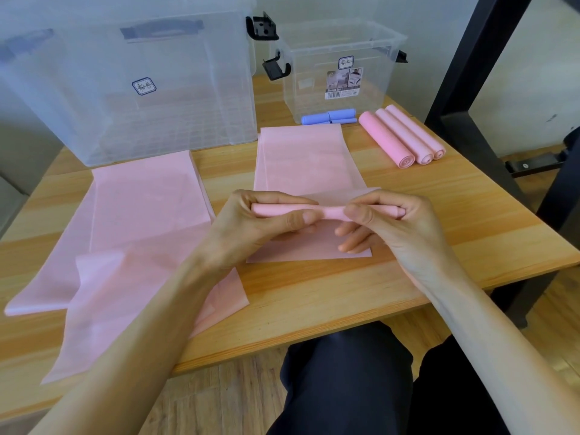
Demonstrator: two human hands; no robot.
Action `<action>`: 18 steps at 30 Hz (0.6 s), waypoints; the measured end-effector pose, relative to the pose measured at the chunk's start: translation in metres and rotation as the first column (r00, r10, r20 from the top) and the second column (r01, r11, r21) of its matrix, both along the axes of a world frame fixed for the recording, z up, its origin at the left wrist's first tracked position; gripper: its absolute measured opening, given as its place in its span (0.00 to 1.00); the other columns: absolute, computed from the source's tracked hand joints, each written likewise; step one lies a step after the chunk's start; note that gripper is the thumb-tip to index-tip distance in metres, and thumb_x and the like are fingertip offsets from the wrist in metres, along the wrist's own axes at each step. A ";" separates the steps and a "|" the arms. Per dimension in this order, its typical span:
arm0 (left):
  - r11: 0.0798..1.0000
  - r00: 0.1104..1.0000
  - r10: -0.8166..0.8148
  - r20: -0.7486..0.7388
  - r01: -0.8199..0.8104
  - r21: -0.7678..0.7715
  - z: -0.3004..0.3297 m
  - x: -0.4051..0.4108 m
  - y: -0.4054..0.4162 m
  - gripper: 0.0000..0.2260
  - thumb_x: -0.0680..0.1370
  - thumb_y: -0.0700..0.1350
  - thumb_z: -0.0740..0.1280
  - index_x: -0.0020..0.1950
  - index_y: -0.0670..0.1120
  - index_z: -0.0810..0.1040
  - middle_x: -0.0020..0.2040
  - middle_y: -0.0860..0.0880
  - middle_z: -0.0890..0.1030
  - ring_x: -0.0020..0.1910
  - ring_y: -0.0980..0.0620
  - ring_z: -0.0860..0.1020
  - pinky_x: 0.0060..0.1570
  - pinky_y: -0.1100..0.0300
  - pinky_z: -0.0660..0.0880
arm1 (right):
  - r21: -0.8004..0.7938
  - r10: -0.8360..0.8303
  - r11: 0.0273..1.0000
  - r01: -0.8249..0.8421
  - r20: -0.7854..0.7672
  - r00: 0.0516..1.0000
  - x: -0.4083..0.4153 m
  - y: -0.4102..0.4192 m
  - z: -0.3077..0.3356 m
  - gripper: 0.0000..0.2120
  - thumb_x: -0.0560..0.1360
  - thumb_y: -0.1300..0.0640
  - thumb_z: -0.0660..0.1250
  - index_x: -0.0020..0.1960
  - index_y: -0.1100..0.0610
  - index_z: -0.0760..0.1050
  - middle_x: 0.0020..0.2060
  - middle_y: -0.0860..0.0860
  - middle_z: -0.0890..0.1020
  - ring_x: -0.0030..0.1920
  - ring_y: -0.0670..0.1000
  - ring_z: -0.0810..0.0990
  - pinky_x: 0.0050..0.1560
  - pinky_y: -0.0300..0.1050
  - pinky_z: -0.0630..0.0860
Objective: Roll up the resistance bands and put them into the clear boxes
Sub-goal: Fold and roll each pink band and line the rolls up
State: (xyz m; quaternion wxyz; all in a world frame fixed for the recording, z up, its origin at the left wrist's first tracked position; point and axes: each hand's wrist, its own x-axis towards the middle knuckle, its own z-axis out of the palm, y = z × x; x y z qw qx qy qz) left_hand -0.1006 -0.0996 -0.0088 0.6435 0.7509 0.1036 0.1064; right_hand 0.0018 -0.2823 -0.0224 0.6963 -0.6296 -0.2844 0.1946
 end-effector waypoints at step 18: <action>0.975 0.999 0.028 -0.037 -0.035 -0.218 0.009 -0.023 -0.013 0.10 0.67 0.44 0.73 0.47 0.50 0.87 0.51 0.49 0.86 0.51 0.51 0.84 0.48 0.63 0.81 | -0.029 0.029 0.999 -0.028 0.027 0.999 -0.018 -0.018 0.004 0.12 0.69 0.65 0.73 0.52 0.63 0.80 0.42 0.59 0.86 0.37 0.59 0.86 0.35 0.45 0.83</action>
